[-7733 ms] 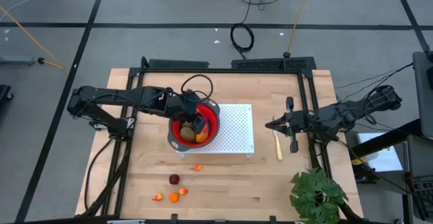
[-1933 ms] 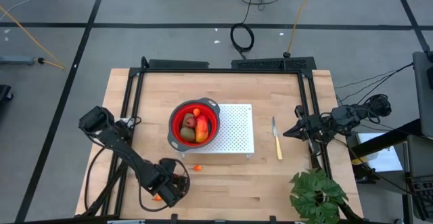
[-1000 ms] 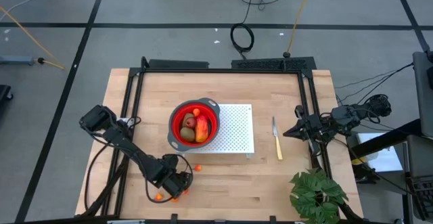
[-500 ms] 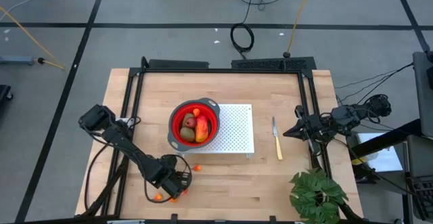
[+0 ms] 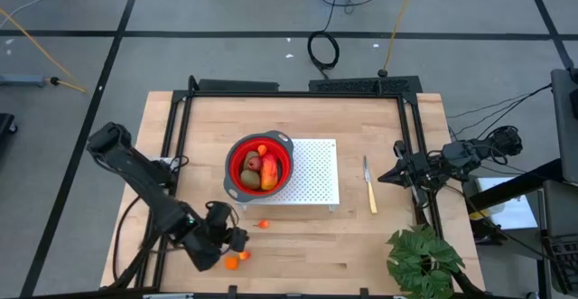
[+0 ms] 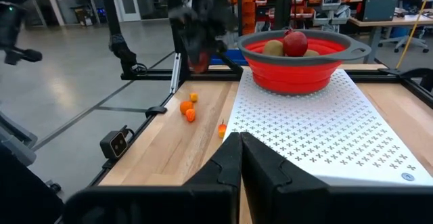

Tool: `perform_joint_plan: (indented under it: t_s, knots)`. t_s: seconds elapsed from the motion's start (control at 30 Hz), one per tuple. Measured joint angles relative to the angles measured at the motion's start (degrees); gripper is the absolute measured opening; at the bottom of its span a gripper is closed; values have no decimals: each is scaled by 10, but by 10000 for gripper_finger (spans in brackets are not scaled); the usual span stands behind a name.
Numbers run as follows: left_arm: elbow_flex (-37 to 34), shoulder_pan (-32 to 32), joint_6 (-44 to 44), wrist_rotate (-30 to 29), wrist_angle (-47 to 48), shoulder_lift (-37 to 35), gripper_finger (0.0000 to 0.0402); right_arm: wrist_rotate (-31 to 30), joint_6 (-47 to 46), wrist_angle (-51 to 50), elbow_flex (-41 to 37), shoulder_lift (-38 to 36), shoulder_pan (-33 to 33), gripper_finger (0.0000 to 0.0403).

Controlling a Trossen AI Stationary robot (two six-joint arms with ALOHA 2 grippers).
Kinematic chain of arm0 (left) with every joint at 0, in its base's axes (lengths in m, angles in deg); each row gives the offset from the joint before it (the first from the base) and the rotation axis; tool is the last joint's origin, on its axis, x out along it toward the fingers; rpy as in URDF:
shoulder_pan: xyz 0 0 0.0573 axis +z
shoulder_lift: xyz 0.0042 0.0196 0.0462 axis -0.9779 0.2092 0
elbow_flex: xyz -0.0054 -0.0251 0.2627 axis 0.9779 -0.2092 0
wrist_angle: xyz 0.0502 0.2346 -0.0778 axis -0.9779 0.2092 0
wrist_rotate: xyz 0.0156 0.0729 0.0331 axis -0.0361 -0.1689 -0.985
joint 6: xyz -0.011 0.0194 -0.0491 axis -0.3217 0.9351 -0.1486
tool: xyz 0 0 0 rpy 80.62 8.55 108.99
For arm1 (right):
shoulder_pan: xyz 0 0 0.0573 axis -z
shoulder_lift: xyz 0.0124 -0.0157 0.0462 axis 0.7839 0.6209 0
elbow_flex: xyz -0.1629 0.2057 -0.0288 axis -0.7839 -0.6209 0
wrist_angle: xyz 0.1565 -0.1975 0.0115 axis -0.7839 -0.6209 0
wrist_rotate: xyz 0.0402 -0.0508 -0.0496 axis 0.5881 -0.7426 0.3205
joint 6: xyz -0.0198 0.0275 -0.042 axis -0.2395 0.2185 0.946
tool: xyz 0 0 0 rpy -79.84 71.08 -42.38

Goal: Pick & Place Fruit
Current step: Put the red pomegranate into the red strainer bowl on the shelf

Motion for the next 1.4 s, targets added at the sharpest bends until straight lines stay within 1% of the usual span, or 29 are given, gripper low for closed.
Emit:
perform_joint_plan:
  t_s: [0.07,0.17,0.3,0.43,0.6,0.7,0.77,0.87,0.97,1.13,1.27,1.33,1.4]
  knots:
    - [0,-3,54,-62,-38,-13,162,0,0,0,0,0,0,0]
    - [0,-3,154,-136,-116,-26,173,0,1,0,0,0,0,0]
    - [0,-1,292,-201,-222,-32,178,0,5,0,0,0,0,0]
    - [0,3,437,-225,-342,-32,166,0,5,0,0,0,0,0]
    - [0,7,649,-223,-510,-32,170,0,5,0,0,0,0,0]
    - [0,7,790,-201,-616,-32,177,0,5,0,0,0,0,0]
    - [0,7,882,-172,-686,-32,177,0,5,0,0,0,0,0]
    - [0,7,1010,-114,-776,-32,169,0,5,0,0,0,0,0]
    - [0,7,1113,-46,-840,-32,166,0,5,0,0,0,0,0]
    - [0,7,1240,66,-904,-32,178,0,19,0,0,0,0,0]
    - [0,10,1322,152,-919,-32,180,0,20,0,0,0,0,0]
    - [0,13,1342,174,-919,-32,177,0,20,0,0,0,0,0]
    - [0,16,1344,177,-921,-32,172,0,20,0,0,0,0,0]
